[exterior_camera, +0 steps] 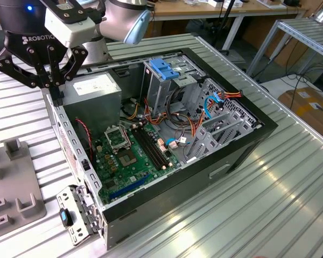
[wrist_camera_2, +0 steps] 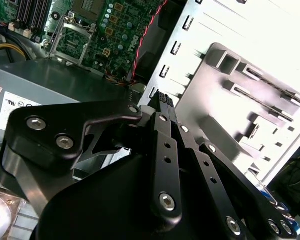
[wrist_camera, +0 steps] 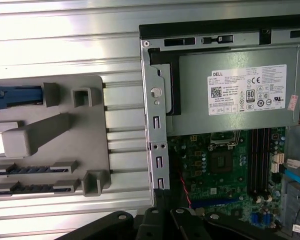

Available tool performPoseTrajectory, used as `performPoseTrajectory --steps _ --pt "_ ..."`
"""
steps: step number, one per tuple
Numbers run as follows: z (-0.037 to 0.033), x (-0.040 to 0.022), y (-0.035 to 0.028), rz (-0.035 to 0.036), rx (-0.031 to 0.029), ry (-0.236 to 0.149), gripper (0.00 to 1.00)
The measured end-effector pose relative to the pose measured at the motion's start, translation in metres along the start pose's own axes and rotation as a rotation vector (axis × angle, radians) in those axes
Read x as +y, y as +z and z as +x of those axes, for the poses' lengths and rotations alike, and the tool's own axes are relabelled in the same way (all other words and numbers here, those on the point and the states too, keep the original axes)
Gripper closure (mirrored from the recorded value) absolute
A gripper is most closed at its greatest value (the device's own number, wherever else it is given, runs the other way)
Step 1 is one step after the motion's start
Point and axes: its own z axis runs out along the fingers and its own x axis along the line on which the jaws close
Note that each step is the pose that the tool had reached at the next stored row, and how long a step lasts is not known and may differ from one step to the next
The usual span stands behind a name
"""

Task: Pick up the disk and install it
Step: 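Reach for the disk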

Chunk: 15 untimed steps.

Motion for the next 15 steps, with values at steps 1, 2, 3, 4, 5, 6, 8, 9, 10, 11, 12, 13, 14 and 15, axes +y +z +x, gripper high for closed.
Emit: performPoseTrajectory --steps 1,2,3,4,5,6,8,9,10,11,12,13,14,15 --pt "0.0010 -0.0001 0.0000 0.0000 0.0000 0.000 0.89" --pt "0.0017 -0.0001 0.0000 0.0000 0.0000 0.000 0.89" --pt "0.0027 -0.0002 -0.0001 -0.0001 0.0000 0.000 0.89" --pt "0.0034 -0.0003 -0.0001 0.0000 0.0000 0.000 0.89" --pt "0.0042 -0.0003 -0.0001 0.0000 0.0000 0.000 0.89" --pt "0.0049 -0.0004 -0.0001 0.0000 0.0000 0.000 0.89" --pt "0.0055 -0.0004 -0.0002 0.0000 0.0000 0.000 0.89" --pt "0.0058 -0.0004 -0.0001 0.0000 0.0000 0.000 0.89" --pt "0.0060 -0.0005 -0.0002 0.0000 0.0000 0.000 0.89" --pt "0.0062 -0.0005 -0.0002 0.0000 0.0000 0.000 0.89" --pt "0.0065 -0.0005 -0.0002 0.0000 0.0000 0.000 0.89" --pt "0.0066 -0.0005 -0.0002 0.0000 0.0000 0.000 0.89" --pt "0.0066 -0.0005 -0.0002 0.0000 0.0000 0.000 0.89" --pt "0.0067 -0.0005 -0.0002 0.0000 0.0000 0.000 0.89"
